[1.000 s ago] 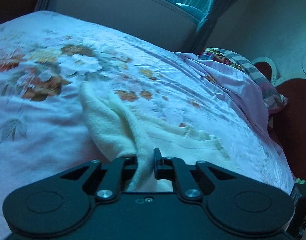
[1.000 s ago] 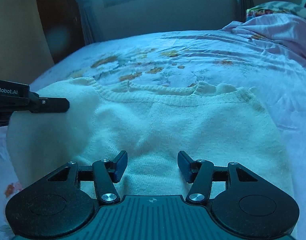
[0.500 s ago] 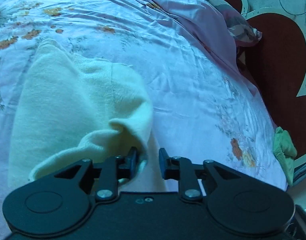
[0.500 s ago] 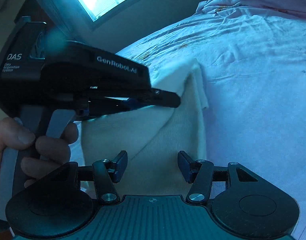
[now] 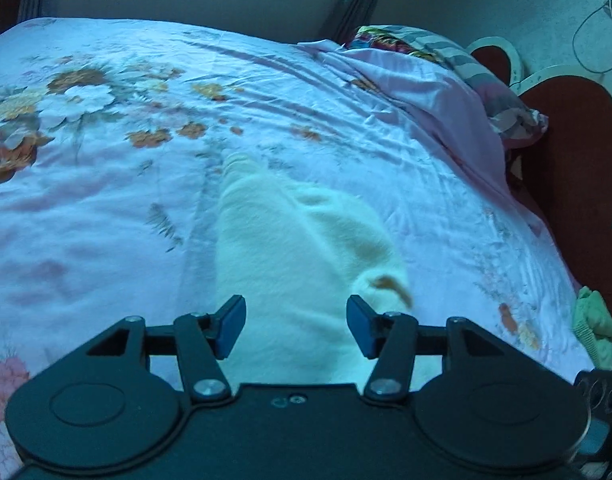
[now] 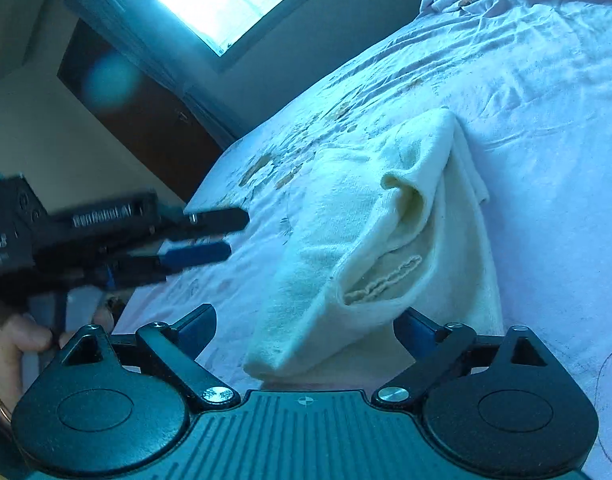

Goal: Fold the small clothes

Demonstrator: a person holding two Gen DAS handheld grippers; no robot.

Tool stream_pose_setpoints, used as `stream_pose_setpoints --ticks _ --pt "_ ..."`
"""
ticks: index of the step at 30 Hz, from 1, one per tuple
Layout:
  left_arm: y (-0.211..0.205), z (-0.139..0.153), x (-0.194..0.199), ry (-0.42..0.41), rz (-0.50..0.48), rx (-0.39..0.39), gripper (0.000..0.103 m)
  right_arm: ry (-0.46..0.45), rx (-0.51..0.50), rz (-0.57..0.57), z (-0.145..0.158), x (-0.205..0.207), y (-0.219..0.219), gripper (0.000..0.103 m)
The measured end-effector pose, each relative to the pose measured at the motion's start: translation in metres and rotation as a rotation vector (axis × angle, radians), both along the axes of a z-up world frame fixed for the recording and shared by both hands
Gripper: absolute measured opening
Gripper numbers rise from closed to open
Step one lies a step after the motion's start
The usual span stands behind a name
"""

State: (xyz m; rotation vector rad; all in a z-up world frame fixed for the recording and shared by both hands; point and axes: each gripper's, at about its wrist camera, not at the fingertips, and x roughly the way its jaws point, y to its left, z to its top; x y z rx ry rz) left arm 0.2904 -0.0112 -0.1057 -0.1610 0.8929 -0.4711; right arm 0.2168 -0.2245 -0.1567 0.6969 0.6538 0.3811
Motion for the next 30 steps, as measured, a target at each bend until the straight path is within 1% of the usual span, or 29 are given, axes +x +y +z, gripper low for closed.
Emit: stream_pose_setpoints --ticks 4,5,6,7,8,10,12,13,16,17,18,19,21,22,23,24,25,26,28,30 --pt "0.006 -0.028 -0.014 0.034 0.004 0.028 0.052 0.082 -0.021 -0.081 -0.007 0.011 -0.001 0.094" --pt "0.006 -0.034 -0.017 0.042 -0.001 0.029 0.052 0.094 -0.026 -0.116 -0.008 0.014 -0.004 0.079" --pt "0.004 -0.041 -0.019 0.048 -0.005 0.033 0.052 0.105 -0.024 -0.136 -0.01 0.018 -0.006 0.051" --pt "0.003 -0.045 -0.022 0.049 -0.005 0.039 0.052 0.127 -0.016 -0.149 -0.013 0.025 -0.005 0.042" --pt "0.001 -0.048 -0.024 0.042 -0.001 0.044 0.052 0.151 -0.009 -0.155 -0.015 0.029 -0.004 0.036" --pt "-0.001 -0.05 -0.026 0.026 0.006 0.053 0.052 0.183 -0.023 -0.154 -0.02 0.036 -0.002 0.035" --pt "0.0 -0.048 -0.027 0.011 0.015 0.045 0.052 0.18 -0.074 -0.143 -0.018 0.04 -0.001 0.011" --pt "0.001 -0.046 -0.028 0.001 0.022 0.031 0.052 0.157 -0.097 -0.141 -0.013 0.039 -0.001 0.011" --pt "-0.001 -0.036 -0.036 -0.071 0.023 0.002 0.052 0.047 -0.187 -0.146 0.013 0.031 -0.005 0.011" --pt "-0.003 -0.035 -0.036 -0.071 0.018 -0.001 0.052 0.039 -0.214 -0.138 0.016 0.028 -0.007 0.011" --pt "-0.008 -0.037 -0.035 -0.058 0.011 -0.007 0.052 0.051 -0.231 -0.14 0.013 0.026 -0.009 0.011" --pt "-0.012 -0.04 -0.034 -0.047 0.006 -0.006 0.052 0.08 -0.244 -0.143 0.003 0.027 -0.011 0.011" --pt "-0.02 -0.051 -0.033 -0.026 -0.001 0.028 0.052 0.152 -0.26 -0.145 -0.02 0.028 -0.012 0.011" --pt "-0.023 -0.058 -0.032 -0.015 -0.002 0.053 0.052 0.164 -0.257 -0.137 -0.028 0.025 -0.013 0.011" --pt "-0.023 -0.062 -0.032 -0.011 -0.002 0.066 0.053 0.156 -0.262 -0.143 -0.029 0.022 -0.014 0.011" --pt "-0.021 -0.064 -0.032 -0.008 -0.002 0.069 0.055 0.152 -0.259 -0.149 -0.027 0.02 -0.014 0.013" --pt "-0.018 -0.064 -0.032 0.002 0.0 0.062 0.055 0.153 -0.262 -0.16 -0.023 0.018 -0.015 0.017" --pt "-0.014 -0.063 -0.031 0.015 0.003 0.05 0.055 0.142 -0.277 -0.182 -0.016 0.015 -0.017 0.025" --pt "-0.008 -0.055 -0.032 0.0 0.015 0.034 0.052 0.072 -0.323 -0.228 0.002 0.009 -0.019 0.027" --pt "-0.007 -0.043 -0.032 -0.053 0.021 0.034 0.052 0.01 -0.373 -0.256 0.018 0.011 -0.016 0.027"
